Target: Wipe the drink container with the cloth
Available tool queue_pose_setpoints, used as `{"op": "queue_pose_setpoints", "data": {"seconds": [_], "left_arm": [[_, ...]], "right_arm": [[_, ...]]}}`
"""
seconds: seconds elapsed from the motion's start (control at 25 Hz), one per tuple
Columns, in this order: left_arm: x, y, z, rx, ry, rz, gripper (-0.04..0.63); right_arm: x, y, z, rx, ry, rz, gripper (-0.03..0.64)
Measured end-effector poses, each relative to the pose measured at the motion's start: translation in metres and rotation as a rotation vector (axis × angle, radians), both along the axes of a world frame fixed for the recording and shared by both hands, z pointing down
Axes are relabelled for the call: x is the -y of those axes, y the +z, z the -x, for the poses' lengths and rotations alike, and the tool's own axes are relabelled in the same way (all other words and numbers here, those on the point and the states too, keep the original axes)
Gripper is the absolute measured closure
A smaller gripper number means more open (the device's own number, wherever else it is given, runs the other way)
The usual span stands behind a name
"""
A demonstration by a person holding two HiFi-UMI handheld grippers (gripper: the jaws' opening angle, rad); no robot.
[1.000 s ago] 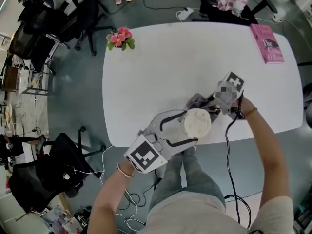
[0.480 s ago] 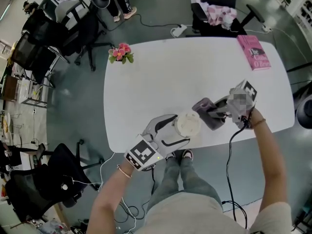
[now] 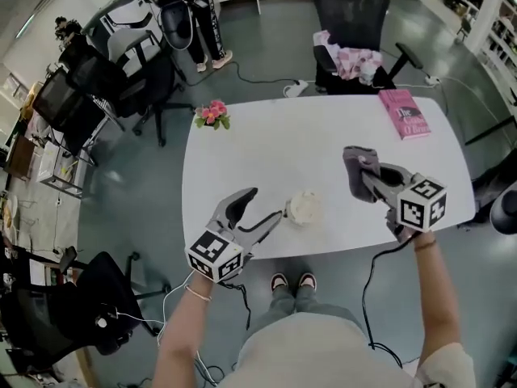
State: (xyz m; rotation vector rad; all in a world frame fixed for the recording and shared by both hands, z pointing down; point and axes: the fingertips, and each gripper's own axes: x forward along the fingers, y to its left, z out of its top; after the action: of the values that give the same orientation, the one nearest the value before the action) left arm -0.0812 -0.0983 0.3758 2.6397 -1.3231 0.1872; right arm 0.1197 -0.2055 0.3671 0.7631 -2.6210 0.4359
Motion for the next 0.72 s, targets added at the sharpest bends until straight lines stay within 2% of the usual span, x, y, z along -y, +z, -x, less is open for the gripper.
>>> {"op": "queue_pose_setpoints", "data": {"seconds": [0.08, 0.2, 0.28, 0.36, 0.48, 0.56, 0.72], "left_arm": [[0.013, -0.025, 0.025, -0.037, -0.144, -0.051, 0.329], [0.025, -0.054, 0.063, -0.097, -0.371, -0.106, 0.41], [0.029, -0.064, 0.079, -0.143, -0.48, -0.131, 0.453], [0.031, -0.067, 0.089, -0.141, -0.563, -0.15, 0.476], [0.033, -0.065, 0.097, -0.082, -0.674, -0.163, 0.556], [0.034, -0.064, 0.099, -0.066, -0.715, -0.166, 0.595], [0.035, -0.063, 0.096, -0.057, -0.72, -0.181, 0.595]], "right_arm": [[0.008, -0.022, -0.015, 0.032, 0.152, -0.117, 0.549], [0.009, -0.046, -0.039, 0.112, 0.369, -0.239, 0.549], [0.005, -0.058, -0.056, 0.161, 0.498, -0.307, 0.549], [0.001, -0.068, -0.073, 0.184, 0.608, -0.38, 0.549], [-0.008, -0.078, -0.093, 0.177, 0.715, -0.459, 0.549], [-0.014, -0.079, -0.102, 0.178, 0.757, -0.479, 0.549], [-0.028, -0.071, -0.118, 0.199, 0.836, -0.481, 0.549]]}}
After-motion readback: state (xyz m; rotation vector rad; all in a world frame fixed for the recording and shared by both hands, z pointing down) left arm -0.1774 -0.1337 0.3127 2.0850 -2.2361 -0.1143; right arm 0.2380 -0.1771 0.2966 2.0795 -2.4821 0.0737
